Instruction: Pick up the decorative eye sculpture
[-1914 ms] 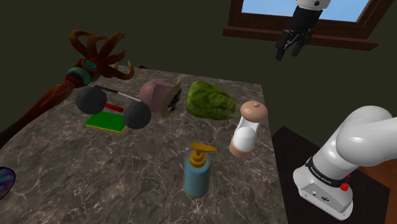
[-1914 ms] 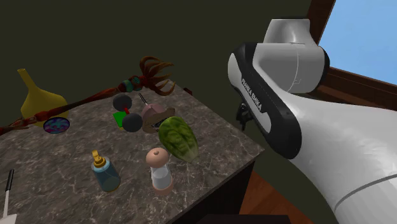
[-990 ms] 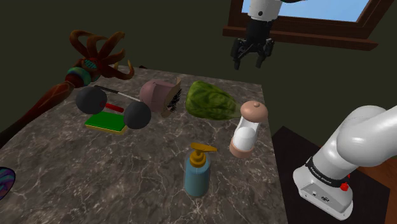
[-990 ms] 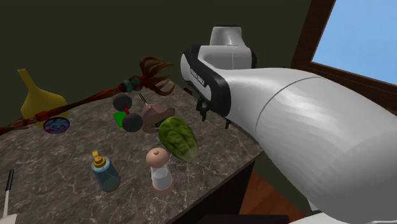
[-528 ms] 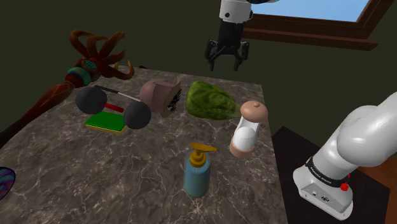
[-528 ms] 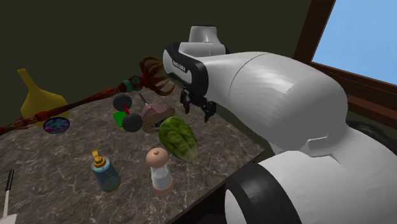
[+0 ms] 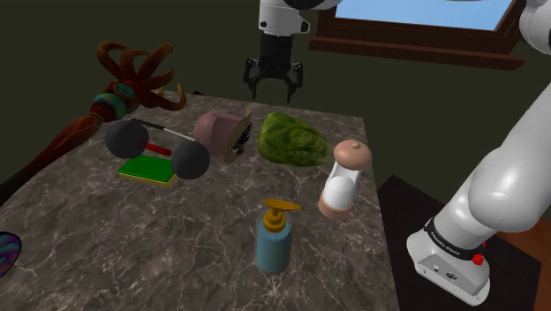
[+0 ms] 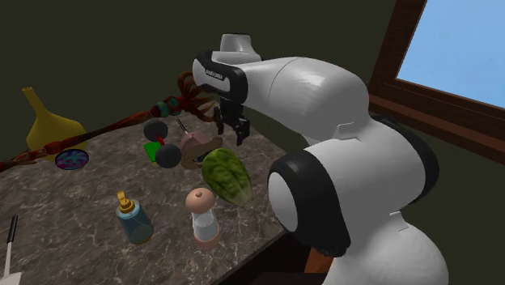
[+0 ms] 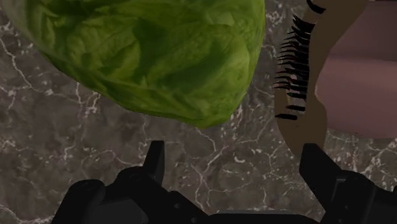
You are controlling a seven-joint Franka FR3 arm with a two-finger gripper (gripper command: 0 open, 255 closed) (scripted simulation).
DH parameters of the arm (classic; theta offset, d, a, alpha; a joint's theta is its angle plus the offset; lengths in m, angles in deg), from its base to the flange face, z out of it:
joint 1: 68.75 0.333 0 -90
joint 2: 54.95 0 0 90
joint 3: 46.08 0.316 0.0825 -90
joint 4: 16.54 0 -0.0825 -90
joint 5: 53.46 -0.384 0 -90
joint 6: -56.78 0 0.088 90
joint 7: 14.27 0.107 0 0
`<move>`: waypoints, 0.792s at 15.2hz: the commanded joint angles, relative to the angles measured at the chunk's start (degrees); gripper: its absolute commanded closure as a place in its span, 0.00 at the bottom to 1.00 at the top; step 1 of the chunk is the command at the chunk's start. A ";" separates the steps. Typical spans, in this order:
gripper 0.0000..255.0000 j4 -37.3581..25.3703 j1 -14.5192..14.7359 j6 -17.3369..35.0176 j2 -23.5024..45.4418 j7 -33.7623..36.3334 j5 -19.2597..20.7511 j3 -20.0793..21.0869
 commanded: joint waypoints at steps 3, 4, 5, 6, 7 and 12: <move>0.00 -11.89 2.08 -1.52 10.53 7.29 2.23 0.81; 0.00 -15.15 2.75 -2.12 13.23 8.96 2.82 0.87; 0.00 -17.45 3.27 -2.59 15.06 10.03 3.20 0.83; 0.00 -16.54 3.27 -1.78 14.95 9.91 3.13 0.75; 0.00 -15.64 3.23 -0.98 14.87 9.81 3.09 0.72; 0.00 -11.54 3.04 2.91 14.68 9.34 2.96 0.64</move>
